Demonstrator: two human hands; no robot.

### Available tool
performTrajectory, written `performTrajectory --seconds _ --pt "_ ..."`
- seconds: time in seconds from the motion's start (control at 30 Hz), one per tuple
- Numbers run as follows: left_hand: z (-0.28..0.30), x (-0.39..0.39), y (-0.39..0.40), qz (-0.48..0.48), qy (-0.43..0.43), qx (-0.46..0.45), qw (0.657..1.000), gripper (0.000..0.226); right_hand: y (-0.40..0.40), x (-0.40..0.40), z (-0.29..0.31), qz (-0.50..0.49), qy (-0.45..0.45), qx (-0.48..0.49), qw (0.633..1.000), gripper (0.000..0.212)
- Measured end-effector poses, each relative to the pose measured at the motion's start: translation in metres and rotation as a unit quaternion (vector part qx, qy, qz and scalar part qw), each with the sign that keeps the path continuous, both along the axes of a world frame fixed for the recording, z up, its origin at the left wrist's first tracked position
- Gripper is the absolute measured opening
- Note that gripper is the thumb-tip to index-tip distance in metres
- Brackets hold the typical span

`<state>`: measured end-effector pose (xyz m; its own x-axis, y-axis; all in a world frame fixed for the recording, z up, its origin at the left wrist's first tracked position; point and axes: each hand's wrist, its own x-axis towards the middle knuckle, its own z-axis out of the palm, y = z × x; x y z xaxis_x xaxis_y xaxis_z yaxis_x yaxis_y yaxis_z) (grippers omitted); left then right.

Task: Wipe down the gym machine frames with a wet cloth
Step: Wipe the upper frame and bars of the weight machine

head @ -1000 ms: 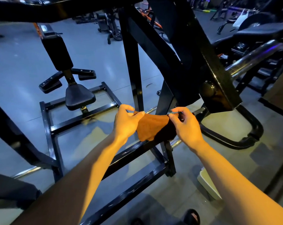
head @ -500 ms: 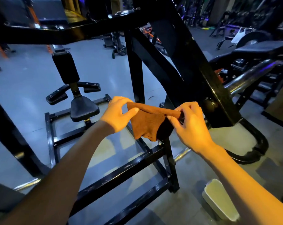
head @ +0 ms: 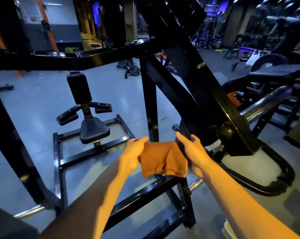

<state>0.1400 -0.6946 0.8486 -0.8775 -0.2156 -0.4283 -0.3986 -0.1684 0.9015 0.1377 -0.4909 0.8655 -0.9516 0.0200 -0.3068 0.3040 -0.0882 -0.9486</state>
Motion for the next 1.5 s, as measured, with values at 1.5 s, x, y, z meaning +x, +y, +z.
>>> performTrajectory --seconds 1.5 --pt "0.071 0.029 0.002 -0.241 0.080 0.077 0.964 0.027 0.060 0.044 0.056 0.167 0.116 0.089 0.975 0.045"
